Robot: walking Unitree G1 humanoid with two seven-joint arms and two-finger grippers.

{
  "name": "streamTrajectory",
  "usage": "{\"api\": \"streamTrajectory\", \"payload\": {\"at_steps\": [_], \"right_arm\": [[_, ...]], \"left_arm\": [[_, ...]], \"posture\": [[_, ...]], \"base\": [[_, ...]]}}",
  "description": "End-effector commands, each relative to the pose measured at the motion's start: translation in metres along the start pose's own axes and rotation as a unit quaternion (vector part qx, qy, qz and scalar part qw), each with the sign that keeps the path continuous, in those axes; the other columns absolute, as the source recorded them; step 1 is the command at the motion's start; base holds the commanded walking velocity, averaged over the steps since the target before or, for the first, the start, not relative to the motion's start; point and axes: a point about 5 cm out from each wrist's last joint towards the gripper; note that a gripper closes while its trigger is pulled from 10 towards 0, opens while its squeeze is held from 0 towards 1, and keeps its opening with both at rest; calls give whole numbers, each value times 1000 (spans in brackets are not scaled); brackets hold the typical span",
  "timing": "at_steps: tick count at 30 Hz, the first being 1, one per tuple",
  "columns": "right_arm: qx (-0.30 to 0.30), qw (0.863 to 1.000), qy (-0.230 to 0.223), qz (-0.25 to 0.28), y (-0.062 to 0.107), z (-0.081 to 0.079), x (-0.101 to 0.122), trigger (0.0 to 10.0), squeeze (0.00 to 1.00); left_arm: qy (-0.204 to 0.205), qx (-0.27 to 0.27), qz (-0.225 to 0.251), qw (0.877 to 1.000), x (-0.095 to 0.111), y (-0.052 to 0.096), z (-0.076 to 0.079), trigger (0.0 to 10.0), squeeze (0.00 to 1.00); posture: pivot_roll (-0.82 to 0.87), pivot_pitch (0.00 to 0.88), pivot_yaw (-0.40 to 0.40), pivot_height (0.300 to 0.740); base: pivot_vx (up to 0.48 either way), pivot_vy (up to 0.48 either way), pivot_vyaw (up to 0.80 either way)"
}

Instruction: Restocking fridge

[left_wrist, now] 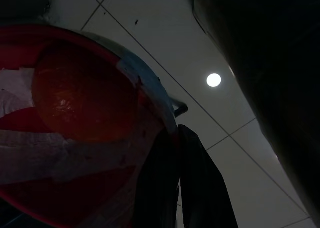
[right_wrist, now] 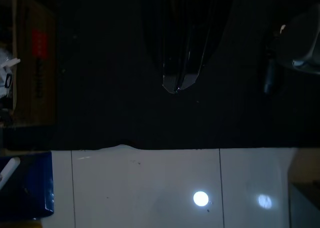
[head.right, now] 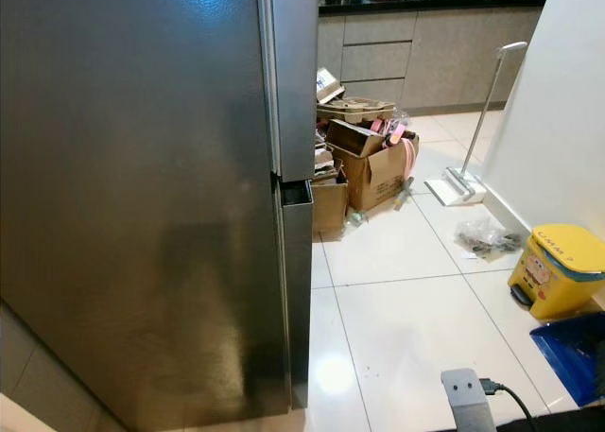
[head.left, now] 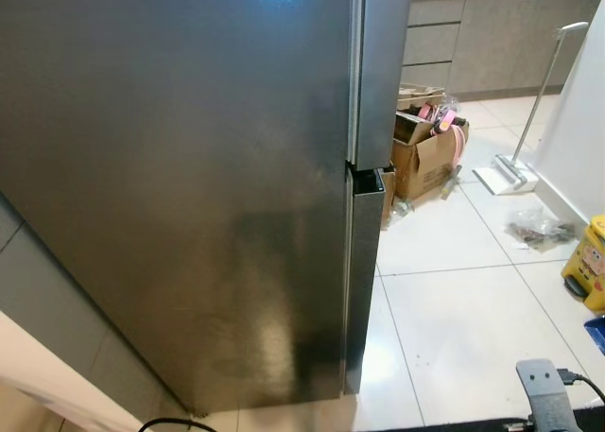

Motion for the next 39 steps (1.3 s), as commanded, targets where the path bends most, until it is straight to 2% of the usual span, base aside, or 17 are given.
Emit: {"api": "streamTrajectory", "payload": {"at_steps": [1,10,14,18,19,20,22,26,28,32,33,34,36,38,39], "right_arm": [[4,1000,9,0,0,-1,1,10000,0],[30,999,22,-21,1,-10,-10,10000,0],[47,999,25,-10,1,-16,-7,10000,0],[86,995,40,11,-1,-27,3,10000,0],[98,994,43,23,-1,-30,10,10000,67],[105,993,42,31,-2,-32,16,10000,1000],[109,993,37,36,-3,-32,22,10000,1000],[130,990,34,48,-4,-39,31,10000,1000],[149,986,45,65,-4,-47,42,10000,1000],[163,983,28,76,-4,-52,49,10000,1000],[205,972,30,110,-2,-67,67,10000,1000],[222,967,36,121,-1,-73,73,10000,1000],[222,967,36,121,-1,-73,73,10000,1000],[272,946,42,173,5,-94,102,10000,1000],[272,946,42,173,5,-94,102,10000,1000]], "left_arm": [[5,12,24,1000,12,0,-4,10000,0],[-5,8,11,1000,3,0,-3,10000,0],[-19,9,4,1000,-2,2,-6,10000,0],[-17,24,8,1000,-1,4,-17,10000,0],[-5,35,15,999,2,5,-23,10000,0],[1,48,20,999,5,6,-30,10000,0],[20,60,24,998,7,7,-36,10000,0],[42,57,19,997,1,7,-34,10000,0],[44,54,13,997,-5,7,-30,10000,0],[38,38,-1,999,-13,6,-21,10000,0],[38,38,2,999,-12,5,-19,10000,0],[39,39,3,998,-12,5,-18,10000,0],[39,39,3,998,-12,5,-18,10000,0],[38,39,-2,999,-16,5,-17,10000,0],[38,39,-2,999,-16,5,-17,10000,0]], "posture": [[-27,0,8,740],[-44,0,40,740],[-59,0,57,740],[-39,0,36,740],[-12,0,25,740],[-18,0,21,740],[-14,0,15,740],[-13,0,10,740],[-17,0,7,740],[-15,0,1,740],[-10,0,-15,740],[-10,0,-15,740],[-10,0,-15,740],[-16,0,-24,740],[-16,0,-24,740]], "base": [[0,0,0],[0,0,0],[0,0,0],[0,0,0],[0,0,0],[0,0,0],[0,0,0],[0,0,0],[0,0,0],[0,0,0],[0,0,0],[0,0,0],[0,0,0],[0,0,0],[0,0,0]]}}
Point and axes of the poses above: a point about 5 cm out from each wrist's last joint towards the gripper, its own y axis pointing back from the gripper into the wrist, its own x axis along the axis of the wrist's last joint, z = x × y, and after that the axes turned 9 degrees about -y, right-handed
